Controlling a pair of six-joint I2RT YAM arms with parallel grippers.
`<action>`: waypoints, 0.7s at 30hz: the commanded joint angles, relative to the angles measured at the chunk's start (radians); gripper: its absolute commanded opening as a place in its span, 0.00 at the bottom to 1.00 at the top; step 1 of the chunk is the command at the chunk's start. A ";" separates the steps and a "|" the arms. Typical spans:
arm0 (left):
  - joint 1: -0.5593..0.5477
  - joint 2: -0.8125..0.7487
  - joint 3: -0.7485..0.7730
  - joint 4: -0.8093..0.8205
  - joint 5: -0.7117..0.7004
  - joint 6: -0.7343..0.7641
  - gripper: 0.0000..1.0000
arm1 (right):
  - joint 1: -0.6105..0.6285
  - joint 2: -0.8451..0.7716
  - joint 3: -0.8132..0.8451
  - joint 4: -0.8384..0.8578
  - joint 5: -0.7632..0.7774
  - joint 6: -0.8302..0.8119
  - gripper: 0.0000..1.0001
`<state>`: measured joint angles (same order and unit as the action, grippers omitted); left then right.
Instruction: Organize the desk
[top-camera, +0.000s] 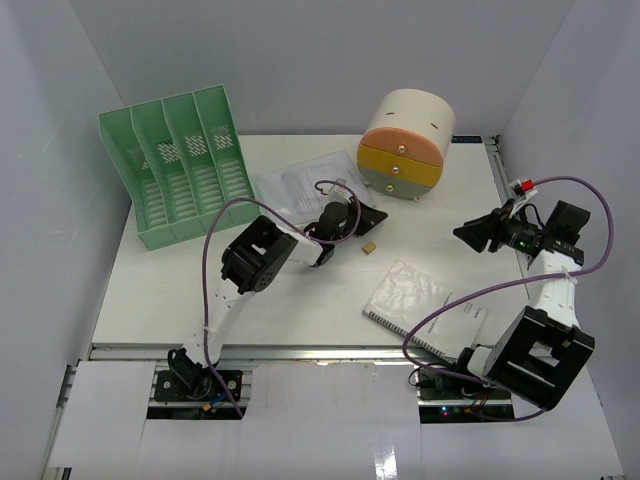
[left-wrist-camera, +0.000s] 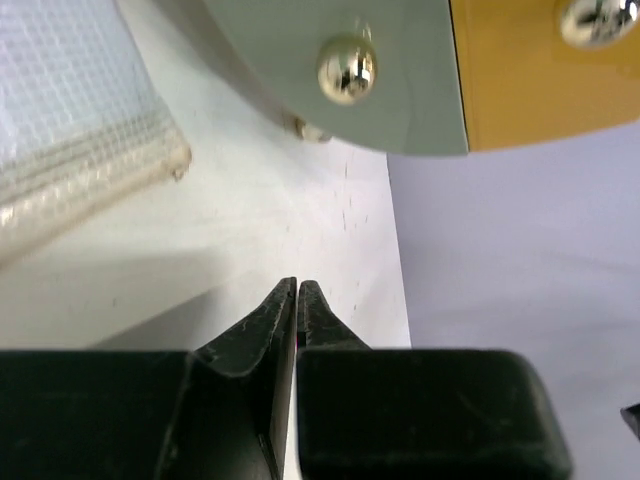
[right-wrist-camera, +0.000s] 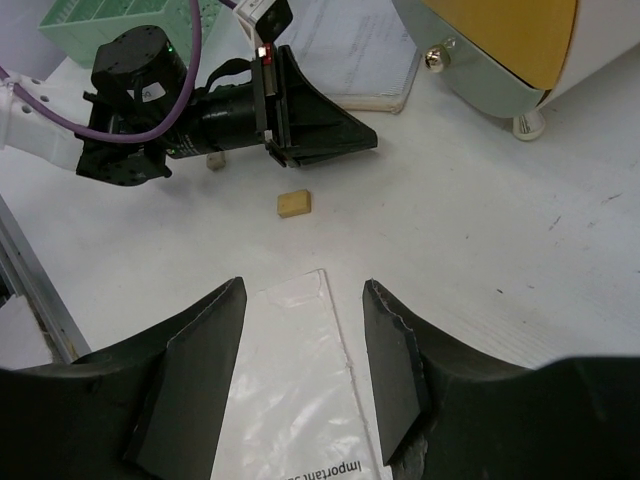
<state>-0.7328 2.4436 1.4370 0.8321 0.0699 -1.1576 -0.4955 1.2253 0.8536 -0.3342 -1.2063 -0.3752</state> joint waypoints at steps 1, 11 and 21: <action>0.002 -0.121 -0.048 0.058 0.050 0.054 0.29 | 0.099 -0.033 0.010 -0.048 0.065 -0.066 0.60; 0.058 -0.061 0.179 -0.152 0.110 0.090 0.73 | 0.143 -0.030 0.002 -0.034 0.096 -0.057 0.62; 0.089 0.063 0.409 -0.305 0.161 0.076 0.69 | 0.143 -0.024 0.002 -0.029 0.105 -0.065 0.62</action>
<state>-0.6442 2.4649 1.7677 0.6285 0.1836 -1.0812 -0.3550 1.2140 0.8539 -0.3679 -1.1012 -0.4263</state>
